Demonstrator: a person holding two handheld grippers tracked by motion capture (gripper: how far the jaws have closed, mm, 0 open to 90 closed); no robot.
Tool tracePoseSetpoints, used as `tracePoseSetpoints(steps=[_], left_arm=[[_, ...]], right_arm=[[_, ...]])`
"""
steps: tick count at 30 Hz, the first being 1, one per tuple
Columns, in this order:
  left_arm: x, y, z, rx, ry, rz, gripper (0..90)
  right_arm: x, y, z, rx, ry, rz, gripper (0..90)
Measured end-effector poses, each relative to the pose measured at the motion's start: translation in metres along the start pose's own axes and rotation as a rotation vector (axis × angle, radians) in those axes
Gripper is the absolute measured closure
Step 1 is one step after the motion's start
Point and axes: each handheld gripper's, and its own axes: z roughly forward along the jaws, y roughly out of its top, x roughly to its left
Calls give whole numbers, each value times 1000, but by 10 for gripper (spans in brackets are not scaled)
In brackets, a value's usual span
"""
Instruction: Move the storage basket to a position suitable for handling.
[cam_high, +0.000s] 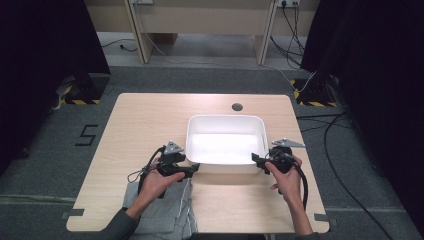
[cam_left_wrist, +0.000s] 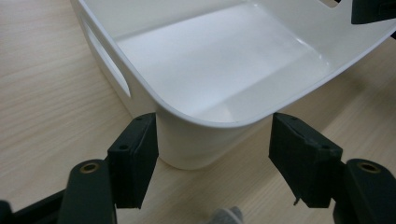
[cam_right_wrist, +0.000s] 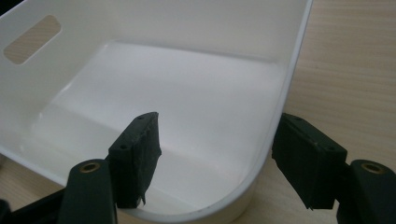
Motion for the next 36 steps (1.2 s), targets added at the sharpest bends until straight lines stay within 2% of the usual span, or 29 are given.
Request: tracePoseSetpoints(steps=[5,11,14,15,18,22,27,28,31,36], left_arm=[[11,-1,-3,-7,8,-23,324],[17,-2,-9,-17,4,-42,316],[21,-3,-15,-40,-6,-59,315],[22,-1,-18,-61,-22,-66,315],[29,3,-26,-94,8,-94,320],[37,4,-24,-72,54,-76,349],[42,0,-22,-85,61,-88,454],[42,-1,-22,-85,58,-89,459],[40,-3,-25,-75,65,-66,463],[39,-8,-31,-75,66,-62,463]], right_arm=[[4,7,11,-6,18,-10,345],[11,10,16,6,27,-21,343],[14,10,18,4,33,-27,345],[15,10,18,5,37,-27,346],[18,10,19,4,55,-29,358],[24,10,21,2,67,-43,367],[26,7,21,-11,71,-37,376],[26,7,20,-12,71,-28,378],[28,5,19,-11,64,-48,380],[33,-1,15,-20,79,-45,376]])
